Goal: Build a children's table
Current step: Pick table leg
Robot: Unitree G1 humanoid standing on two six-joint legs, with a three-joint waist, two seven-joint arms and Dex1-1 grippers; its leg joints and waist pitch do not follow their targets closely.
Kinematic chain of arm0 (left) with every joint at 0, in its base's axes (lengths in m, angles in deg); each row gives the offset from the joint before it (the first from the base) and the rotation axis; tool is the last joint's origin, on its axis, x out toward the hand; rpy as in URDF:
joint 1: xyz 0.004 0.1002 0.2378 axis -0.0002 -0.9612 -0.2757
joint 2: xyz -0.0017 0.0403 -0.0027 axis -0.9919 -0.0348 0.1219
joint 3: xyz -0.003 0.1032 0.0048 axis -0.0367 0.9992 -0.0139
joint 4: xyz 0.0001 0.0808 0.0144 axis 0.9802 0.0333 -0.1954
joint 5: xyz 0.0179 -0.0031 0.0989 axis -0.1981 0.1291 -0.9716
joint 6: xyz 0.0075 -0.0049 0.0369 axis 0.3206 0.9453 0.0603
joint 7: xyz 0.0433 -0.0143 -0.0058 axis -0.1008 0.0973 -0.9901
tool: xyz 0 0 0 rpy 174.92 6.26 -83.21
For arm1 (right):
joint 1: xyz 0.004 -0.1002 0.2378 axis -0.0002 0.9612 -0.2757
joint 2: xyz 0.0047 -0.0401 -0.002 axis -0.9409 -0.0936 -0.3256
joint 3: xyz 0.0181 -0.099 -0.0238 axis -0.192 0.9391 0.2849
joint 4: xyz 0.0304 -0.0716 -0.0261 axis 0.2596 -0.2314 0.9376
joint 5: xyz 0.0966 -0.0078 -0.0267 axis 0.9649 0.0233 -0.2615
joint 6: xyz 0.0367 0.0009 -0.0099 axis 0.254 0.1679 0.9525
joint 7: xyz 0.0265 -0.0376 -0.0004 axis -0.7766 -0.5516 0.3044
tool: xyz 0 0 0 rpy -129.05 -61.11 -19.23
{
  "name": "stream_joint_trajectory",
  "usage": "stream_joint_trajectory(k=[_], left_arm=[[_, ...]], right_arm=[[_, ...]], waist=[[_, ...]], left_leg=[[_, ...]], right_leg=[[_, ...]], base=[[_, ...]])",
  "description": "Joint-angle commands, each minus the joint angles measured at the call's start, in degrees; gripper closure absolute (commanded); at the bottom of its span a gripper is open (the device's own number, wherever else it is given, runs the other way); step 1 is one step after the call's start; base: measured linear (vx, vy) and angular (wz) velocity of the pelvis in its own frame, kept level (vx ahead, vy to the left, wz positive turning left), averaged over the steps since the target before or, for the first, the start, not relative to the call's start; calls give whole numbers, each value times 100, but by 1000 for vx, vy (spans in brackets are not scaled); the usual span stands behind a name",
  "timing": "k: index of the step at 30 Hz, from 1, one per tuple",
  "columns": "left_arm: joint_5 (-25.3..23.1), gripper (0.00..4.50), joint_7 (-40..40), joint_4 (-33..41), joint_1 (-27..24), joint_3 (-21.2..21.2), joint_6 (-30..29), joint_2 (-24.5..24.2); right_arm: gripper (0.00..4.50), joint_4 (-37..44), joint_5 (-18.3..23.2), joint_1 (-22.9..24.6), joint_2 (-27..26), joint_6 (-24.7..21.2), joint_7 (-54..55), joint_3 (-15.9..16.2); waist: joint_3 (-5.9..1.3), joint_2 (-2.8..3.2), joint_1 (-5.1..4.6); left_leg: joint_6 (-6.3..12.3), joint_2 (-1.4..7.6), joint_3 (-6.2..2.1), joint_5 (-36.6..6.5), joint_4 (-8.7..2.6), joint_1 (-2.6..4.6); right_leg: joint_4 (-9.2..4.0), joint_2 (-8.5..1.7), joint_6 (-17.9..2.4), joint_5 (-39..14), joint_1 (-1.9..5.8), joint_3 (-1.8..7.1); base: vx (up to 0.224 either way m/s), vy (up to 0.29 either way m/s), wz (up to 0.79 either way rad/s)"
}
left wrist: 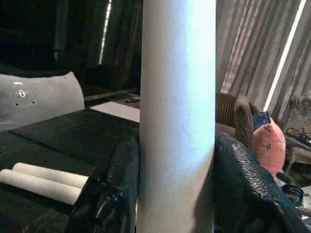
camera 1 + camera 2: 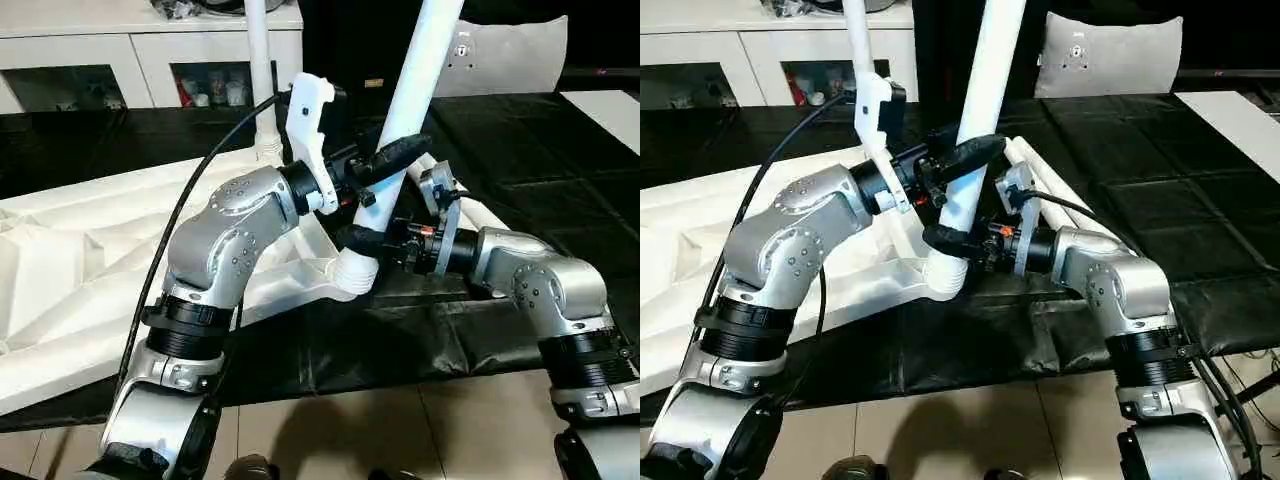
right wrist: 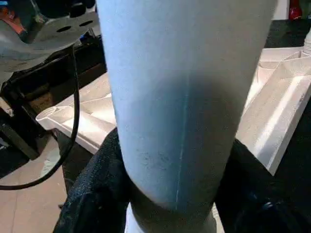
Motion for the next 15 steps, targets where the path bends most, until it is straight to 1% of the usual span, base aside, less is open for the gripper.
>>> stream_joint_trajectory(k=[1, 2, 4, 5, 6, 7, 8, 9, 10, 11, 12, 14, 15], left_arm=[[19, 273, -49, 173, -26, 49, 5, 9], [22, 273, -43, 181, -28, 56, -5, 14], [9, 273, 87, 240, -46, 84, -127, 56], [9, 273, 87, 240, -46, 84, -127, 56], [98, 217, 112, 277, -63, 62, -223, 114], [180, 203, 114, 330, -86, 51, -310, 149], [180, 203, 114, 330, -86, 51, -310, 149], [347, 196, -13, 546, -180, 127, -438, 192], [372, 196, -36, 587, -197, 148, -456, 198], [515, 167, -158, 781, -272, 241, -540, 240], [620, 158, -247, 909, -316, 296, -579, 271], [690, 151, -317, 1027, -353, 346, -614, 287], [684, 138, -359, 1069, -364, 387, -612, 273]], right_arm=[[258, 16, 7, 49, -26, -70, 68, -27], [259, 5, 7, 46, -35, -86, 90, -35], [261, -120, -74, -1, -100, -133, 296, -62], [261, -120, -74, -1, -100, -133, 296, -62], [262, -174, -104, -24, -132, -145, 373, -71], [262, -185, -93, -29, -164, -166, 421, -92], [262, -185, -93, -29, -164, -166, 421, -92], [262, -124, -70, 1, -246, -114, 510, -131], [262, -107, -79, 12, -259, -84, 526, -132], [262, -51, -132, 59, -335, 45, 653, -152], [262, -60, -186, 76, -406, 166, 789, -194], [262, -153, -334, 58, -482, 353, 1037, -231], [262, -209, -389, 41, -495, 393, 1108, -231]], waist=[[-536, -109, -7], [-534, -90, -5], [-536, -113, -6], [-535, -107, -9], [-534, -109, -15], [-530, -107, -21], [-529, -103, -17], [-536, -105, -14], [-540, -100, -10], [-540, -59, -12], [-538, -74, -19], [-530, -55, -22], [-520, -66, -37]], left_leg=[[275, 266, -58, -612, -344, 16], [277, 269, -63, -605, -345, 16], [280, 264, -55, -564, -341, 13], [274, 266, -56, -565, -341, 12], [272, 269, -55, -570, -342, 15], [267, 270, -56, -573, -343, 9], [268, 267, -55, -568, -342, 12], [259, 269, -54, -558, -340, 16], [252, 281, -57, -555, -339, 16], [244, 285, -61, -558, -340, 8], [237, 289, -64, -588, -350, 10], [208, 287, -64, -667, -355, 26], [179, 272, -58, -717, -359, 21]], right_leg=[[-372, -372, -546, -1991, 403, 292], [-365, -375, -562, -1995, 400, 294], [-358, -379, -558, -1997, 401, 298], [-358, -382, -564, -2004, 401, 298], [-364, -382, -554, -2034, 397, 297], [-361, -383, -565, -2045, 400, 296], [-374, -380, -554, -2066, 394, 295], [-369, -388, -571, -2052, 397, 298], [-353, -394, -599, -2010, 397, 302], [-354, -386, -609, -1936, 390, 304], [-354, -387, -634, -1903, 390, 302], [-365, -378, -612, -1975, 383, 299], [-389, -374, -560, -2076, 385, 295]], base=[[0, 0, 0], [0, 0, 0], [0, 0, 0], [0, 0, 0], [0, 0, 0], [0, 0, 0], [0, 0, 0], [0, 0, 0], [0, 0, 0], [0, 0, 0], [0, 0, 0], [0, 0, 0], [0, 0, 0]])
